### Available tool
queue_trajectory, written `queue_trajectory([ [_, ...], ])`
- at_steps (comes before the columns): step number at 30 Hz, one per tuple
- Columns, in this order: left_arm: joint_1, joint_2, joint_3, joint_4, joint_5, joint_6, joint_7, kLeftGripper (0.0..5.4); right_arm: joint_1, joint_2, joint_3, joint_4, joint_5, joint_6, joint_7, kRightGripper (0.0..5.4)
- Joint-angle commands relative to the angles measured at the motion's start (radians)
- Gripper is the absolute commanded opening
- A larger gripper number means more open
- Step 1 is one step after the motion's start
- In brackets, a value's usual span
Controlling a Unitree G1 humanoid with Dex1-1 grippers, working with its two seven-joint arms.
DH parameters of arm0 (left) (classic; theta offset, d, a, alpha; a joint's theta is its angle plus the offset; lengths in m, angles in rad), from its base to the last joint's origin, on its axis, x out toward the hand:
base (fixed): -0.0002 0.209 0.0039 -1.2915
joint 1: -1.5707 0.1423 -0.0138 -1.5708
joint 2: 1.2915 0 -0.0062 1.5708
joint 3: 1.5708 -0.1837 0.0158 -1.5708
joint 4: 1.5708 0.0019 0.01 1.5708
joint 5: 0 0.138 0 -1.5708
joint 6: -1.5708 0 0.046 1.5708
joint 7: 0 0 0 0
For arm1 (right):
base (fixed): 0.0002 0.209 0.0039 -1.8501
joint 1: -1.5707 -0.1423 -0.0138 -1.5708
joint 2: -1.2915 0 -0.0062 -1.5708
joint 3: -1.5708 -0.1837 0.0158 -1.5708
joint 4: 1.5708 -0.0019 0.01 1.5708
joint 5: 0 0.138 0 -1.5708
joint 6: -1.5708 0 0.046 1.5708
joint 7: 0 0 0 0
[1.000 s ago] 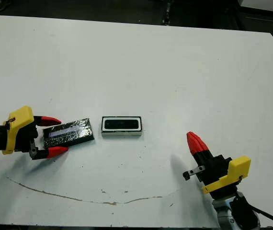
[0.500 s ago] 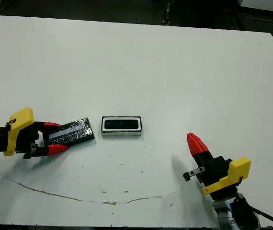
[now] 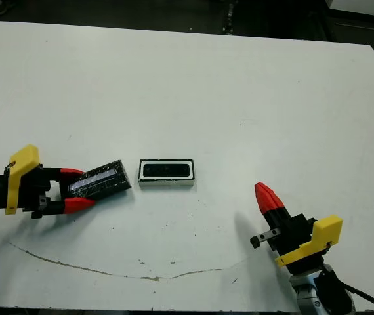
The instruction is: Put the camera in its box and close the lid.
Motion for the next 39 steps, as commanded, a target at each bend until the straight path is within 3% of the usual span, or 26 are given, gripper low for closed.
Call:
queue_trajectory([
  [1, -0.072, 0.005, -0.007, 0.033, -0.005, 0.036, -0.030, 3.17, 0.008, -0.016, -0.002, -0.006, -0.010, 0.017, -0.014, 0.00],
  [5, -0.159, -0.018, -0.044, 0.092, 0.008, 0.049, -0.071, 3.17, 0.007, -0.017, 0.000, -0.004, -0.001, 0.015, -0.007, 0.00],
  [20, -0.338, -0.187, -0.168, 0.302, 0.132, -0.112, -0.124, 3.17, 0.010, -0.020, 0.002, -0.006, -0.007, 0.016, -0.013, 0.00],
  [31, -0.376, -0.247, -0.232, 0.348, 0.200, -0.138, -0.144, 3.17, 0.010, -0.020, -0.002, 0.003, 0.005, 0.001, 0.001, 0.00],
  [39, -0.389, -0.250, -0.256, 0.367, 0.205, -0.096, -0.176, 3.17, 0.010, -0.022, -0.003, 0.001, -0.006, 0.005, -0.001, 0.00],
])
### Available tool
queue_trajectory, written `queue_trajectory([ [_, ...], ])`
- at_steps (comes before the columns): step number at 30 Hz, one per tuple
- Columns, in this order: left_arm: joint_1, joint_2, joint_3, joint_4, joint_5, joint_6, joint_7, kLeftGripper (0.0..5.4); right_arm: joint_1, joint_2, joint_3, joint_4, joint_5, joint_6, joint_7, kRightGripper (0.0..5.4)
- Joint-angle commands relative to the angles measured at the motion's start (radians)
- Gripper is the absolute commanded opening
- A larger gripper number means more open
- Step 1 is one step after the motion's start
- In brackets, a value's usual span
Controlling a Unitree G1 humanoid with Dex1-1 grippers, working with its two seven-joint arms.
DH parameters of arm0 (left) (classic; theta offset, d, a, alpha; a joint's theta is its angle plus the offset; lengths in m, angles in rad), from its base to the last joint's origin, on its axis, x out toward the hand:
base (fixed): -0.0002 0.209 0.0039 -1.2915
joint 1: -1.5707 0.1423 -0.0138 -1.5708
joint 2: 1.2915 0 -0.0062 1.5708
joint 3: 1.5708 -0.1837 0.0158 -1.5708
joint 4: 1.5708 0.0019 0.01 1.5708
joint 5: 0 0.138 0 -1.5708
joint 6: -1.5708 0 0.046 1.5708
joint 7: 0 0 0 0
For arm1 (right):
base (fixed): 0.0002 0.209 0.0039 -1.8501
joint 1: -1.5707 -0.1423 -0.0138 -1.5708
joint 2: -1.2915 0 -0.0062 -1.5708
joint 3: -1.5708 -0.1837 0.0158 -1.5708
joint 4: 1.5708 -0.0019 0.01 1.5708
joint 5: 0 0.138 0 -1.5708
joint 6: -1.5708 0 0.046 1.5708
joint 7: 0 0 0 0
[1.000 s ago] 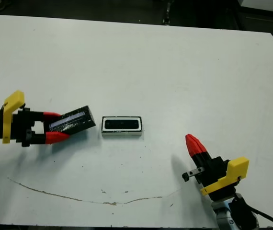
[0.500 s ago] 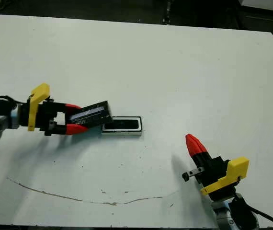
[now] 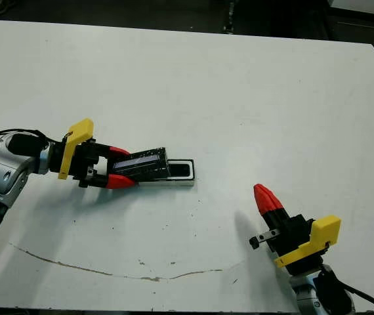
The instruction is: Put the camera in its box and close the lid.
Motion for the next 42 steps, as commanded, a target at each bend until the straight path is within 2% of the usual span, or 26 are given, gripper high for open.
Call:
queue_trajectory([
  [1, 0.006, -0.009, -0.025, 0.020, 0.013, 0.045, -0.022, 3.17, 0.007, -0.016, -0.008, 0.007, -0.002, 0.001, 0.000, 0.00],
  [7, -0.001, -0.029, -0.035, 0.037, 0.000, 0.049, -0.052, 3.17, 0.010, -0.015, -0.006, 0.000, -0.005, 0.002, -0.005, 0.00],
  [30, -0.030, -0.139, -0.135, 0.050, 0.080, 0.040, -0.040, 3.17, 0.008, -0.011, -0.008, 0.004, 0.005, 0.005, -0.006, 0.00],
  [42, -0.078, -0.196, -0.193, 0.095, 0.146, 0.022, -0.024, 3.17, 0.005, -0.010, -0.008, 0.014, 0.007, -0.003, 0.001, 0.00],
])
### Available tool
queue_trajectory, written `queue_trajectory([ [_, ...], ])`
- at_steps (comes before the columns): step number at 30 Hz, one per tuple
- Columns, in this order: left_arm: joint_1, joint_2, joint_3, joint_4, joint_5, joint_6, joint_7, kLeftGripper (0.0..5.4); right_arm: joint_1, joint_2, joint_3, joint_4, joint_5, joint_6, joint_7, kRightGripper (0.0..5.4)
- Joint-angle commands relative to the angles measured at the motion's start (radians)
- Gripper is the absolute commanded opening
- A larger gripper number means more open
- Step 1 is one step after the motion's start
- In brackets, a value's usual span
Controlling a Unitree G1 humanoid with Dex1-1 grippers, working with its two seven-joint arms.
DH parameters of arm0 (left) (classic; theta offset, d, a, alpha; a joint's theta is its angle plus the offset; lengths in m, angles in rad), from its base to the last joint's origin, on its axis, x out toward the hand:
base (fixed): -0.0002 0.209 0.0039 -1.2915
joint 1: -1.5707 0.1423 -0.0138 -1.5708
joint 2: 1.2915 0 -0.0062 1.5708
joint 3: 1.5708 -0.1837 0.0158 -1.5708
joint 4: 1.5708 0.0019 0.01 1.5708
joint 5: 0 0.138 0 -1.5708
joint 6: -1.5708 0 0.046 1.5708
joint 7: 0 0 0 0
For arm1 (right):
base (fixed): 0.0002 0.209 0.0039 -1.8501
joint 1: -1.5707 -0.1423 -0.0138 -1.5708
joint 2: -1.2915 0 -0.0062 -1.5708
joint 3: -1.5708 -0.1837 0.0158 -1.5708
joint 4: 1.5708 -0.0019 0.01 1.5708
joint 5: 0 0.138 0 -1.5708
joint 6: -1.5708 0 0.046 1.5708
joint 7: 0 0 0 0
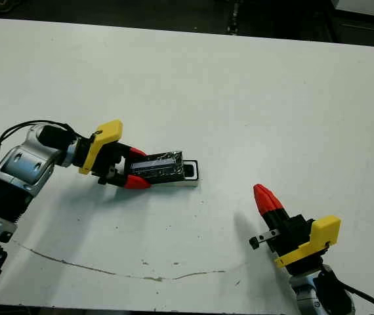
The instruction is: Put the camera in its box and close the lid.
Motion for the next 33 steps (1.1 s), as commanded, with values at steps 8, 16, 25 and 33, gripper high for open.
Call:
queue_trajectory([
  [8, -0.005, -0.142, -0.094, 0.114, 0.050, -0.092, -0.022, 3.17, 0.011, -0.004, 0.003, 0.001, -0.001, 0.011, -0.014, 0.00],
  [16, -0.040, -0.214, -0.108, 0.193, 0.068, -0.075, -0.025, 3.17, 0.018, -0.007, 0.003, -0.001, -0.005, 0.002, -0.012, 0.00],
  [25, -0.066, -0.268, -0.121, 0.262, 0.091, -0.165, -0.042, 3.17, 0.019, -0.005, 0.006, 0.003, -0.010, -0.003, -0.011, 0.00],
  [33, -0.090, -0.298, -0.146, 0.302, 0.119, -0.169, -0.047, 3.17, 0.019, -0.004, 0.009, 0.005, -0.013, -0.005, -0.015, 0.00],
])
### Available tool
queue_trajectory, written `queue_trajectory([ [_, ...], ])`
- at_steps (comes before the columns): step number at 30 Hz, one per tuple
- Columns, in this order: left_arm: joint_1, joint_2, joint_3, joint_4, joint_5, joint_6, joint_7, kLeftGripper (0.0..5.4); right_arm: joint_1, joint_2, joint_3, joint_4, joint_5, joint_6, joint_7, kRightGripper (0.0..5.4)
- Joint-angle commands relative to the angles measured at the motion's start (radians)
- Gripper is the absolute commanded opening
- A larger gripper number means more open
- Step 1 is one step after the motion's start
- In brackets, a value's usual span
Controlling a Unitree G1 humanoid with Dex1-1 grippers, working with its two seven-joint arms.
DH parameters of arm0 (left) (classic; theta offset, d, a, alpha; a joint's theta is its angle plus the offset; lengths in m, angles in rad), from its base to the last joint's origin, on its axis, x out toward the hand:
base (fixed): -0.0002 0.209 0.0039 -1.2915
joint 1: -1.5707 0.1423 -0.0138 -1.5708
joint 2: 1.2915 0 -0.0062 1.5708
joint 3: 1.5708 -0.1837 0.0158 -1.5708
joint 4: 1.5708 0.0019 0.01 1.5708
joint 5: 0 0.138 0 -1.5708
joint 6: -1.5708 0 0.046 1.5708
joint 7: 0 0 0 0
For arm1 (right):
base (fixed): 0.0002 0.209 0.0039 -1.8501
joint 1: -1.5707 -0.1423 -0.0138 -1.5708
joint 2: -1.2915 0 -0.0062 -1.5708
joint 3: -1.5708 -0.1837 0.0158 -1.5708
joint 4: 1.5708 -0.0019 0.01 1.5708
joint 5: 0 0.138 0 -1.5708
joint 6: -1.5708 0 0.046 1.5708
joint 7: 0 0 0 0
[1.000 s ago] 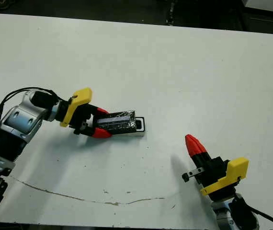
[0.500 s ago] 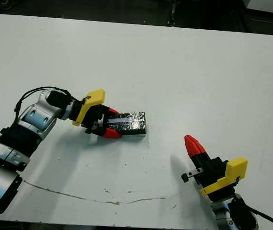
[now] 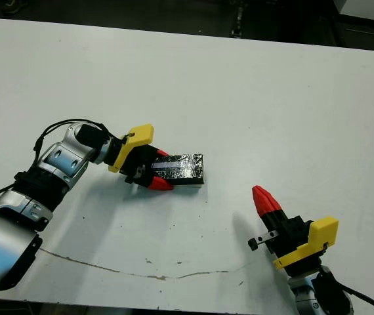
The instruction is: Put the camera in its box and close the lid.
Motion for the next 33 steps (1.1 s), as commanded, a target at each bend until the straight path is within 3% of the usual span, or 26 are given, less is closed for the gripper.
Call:
queue_trajectory([
  [1, 0.037, -0.119, -0.103, 0.007, 0.052, 0.001, -0.026, 3.17, 0.014, -0.006, -0.002, 0.001, -0.010, 0.003, -0.013, 0.00],
  [5, 0.046, -0.119, -0.111, -0.016, 0.069, -0.019, -0.002, 3.27, 0.013, -0.007, 0.000, 0.007, -0.013, -0.007, -0.010, 0.00],
  [11, 0.041, -0.112, -0.124, -0.016, 0.099, -0.109, 0.012, 4.05, 0.015, -0.008, 0.000, 0.006, -0.015, -0.011, -0.007, 0.00],
  [21, 0.049, -0.110, -0.101, 0.010, 0.091, -0.108, 0.026, 5.35, 0.014, -0.013, 0.001, 0.008, 0.000, 0.002, -0.001, 0.00],
  [33, 0.067, -0.102, -0.078, 0.002, 0.074, -0.127, 0.042, 5.38, 0.012, -0.010, 0.005, 0.017, -0.002, -0.011, 0.004, 0.00],
])
